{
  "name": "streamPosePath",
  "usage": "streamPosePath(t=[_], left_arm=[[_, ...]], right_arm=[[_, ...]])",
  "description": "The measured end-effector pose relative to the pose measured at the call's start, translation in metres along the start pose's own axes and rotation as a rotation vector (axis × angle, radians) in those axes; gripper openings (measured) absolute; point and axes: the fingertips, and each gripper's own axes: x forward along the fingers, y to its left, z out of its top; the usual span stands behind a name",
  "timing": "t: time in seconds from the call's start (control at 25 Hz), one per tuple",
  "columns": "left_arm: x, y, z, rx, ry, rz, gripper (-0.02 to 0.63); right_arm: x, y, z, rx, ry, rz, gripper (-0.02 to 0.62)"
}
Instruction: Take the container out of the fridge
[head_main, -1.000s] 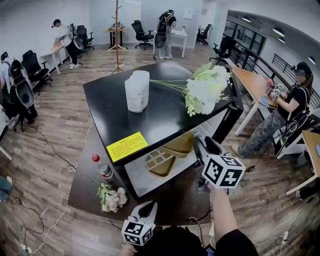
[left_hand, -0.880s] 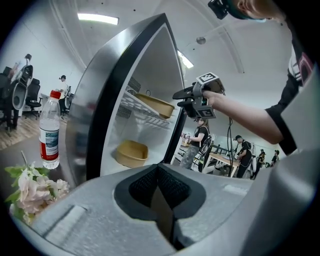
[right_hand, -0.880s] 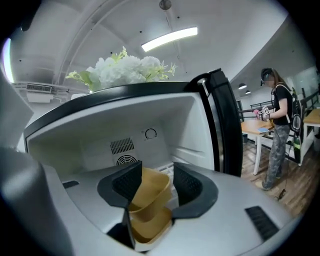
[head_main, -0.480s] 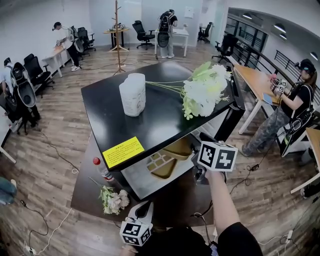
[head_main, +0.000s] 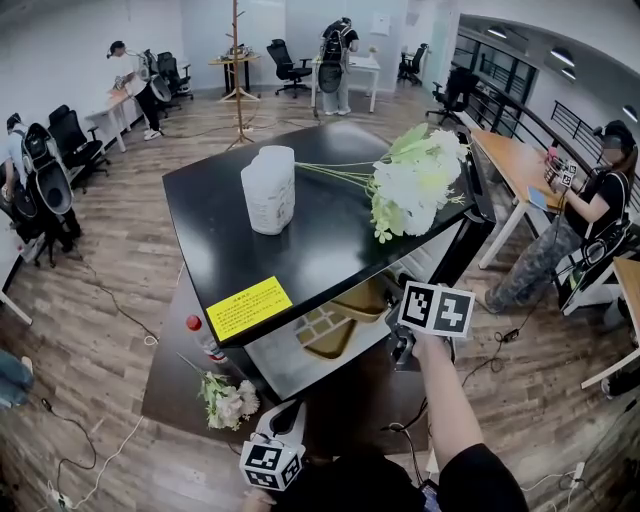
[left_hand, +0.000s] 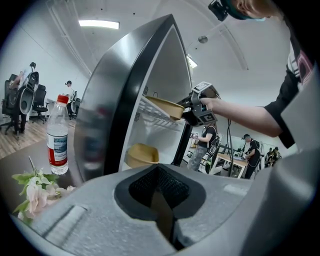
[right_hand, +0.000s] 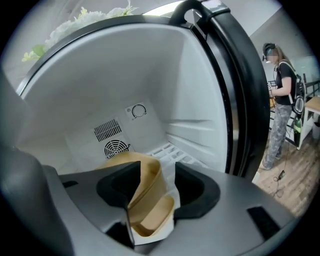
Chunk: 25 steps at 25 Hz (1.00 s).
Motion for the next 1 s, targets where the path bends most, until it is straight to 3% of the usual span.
streamPosePath(t=[0.08,0.32,0.8,1.0], left_arm=[[0.001,-0.001,-0.001,-0.002,0.007,-0.005,0.008],[0.005,-0.002,0.0,-0.004,0.002,-0.017,0.008],[0.002,0.002,-0.006,-0.023,0.01,-0.014,0.008],[0.004,-0.001,-0.01,-0.019,0.025,-0.03,0.008]], right_arm=[[0.003,-0.001,-0.004,0.008,0.016,-0.011,0.196],[0.009,0.0,-0.012,0.03,0.039,-0.008,0.178],[0.015,-0.004,-0.015,0.096,0.045,-0.036,0.064],[0.014,-0.003,-0.016,0.109,0.042,-0.031,0.064]])
